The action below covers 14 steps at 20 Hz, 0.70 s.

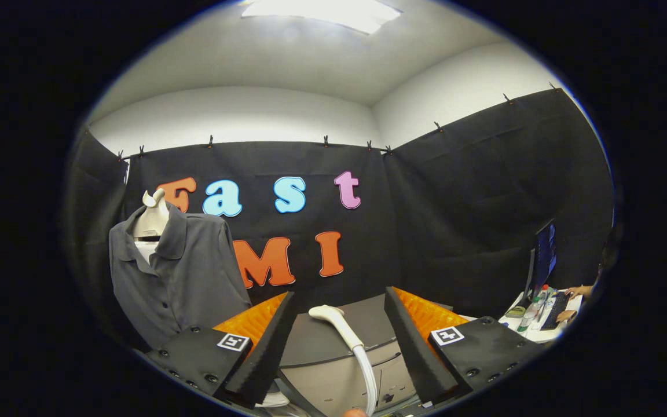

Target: Iron the clothes twice with a garment steamer, once on the left side and once on the right side.

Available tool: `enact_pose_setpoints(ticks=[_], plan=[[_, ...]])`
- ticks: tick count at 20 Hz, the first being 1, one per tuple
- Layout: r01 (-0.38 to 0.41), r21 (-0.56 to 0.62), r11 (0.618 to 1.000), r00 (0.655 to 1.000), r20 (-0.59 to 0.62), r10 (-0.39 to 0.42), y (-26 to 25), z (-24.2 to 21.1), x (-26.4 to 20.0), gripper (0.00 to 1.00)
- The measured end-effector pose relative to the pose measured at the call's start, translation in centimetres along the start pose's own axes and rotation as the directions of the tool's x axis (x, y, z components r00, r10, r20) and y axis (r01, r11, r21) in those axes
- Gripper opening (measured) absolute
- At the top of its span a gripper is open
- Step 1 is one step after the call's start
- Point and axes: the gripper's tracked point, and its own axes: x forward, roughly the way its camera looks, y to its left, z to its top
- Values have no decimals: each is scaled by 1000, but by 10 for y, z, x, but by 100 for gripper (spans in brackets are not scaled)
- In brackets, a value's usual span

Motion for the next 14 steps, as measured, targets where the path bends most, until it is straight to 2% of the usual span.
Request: enact_pose_setpoints(ticks=[14], plan=[[37,18,999,999,-38,-37,-14,-21,4,98]])
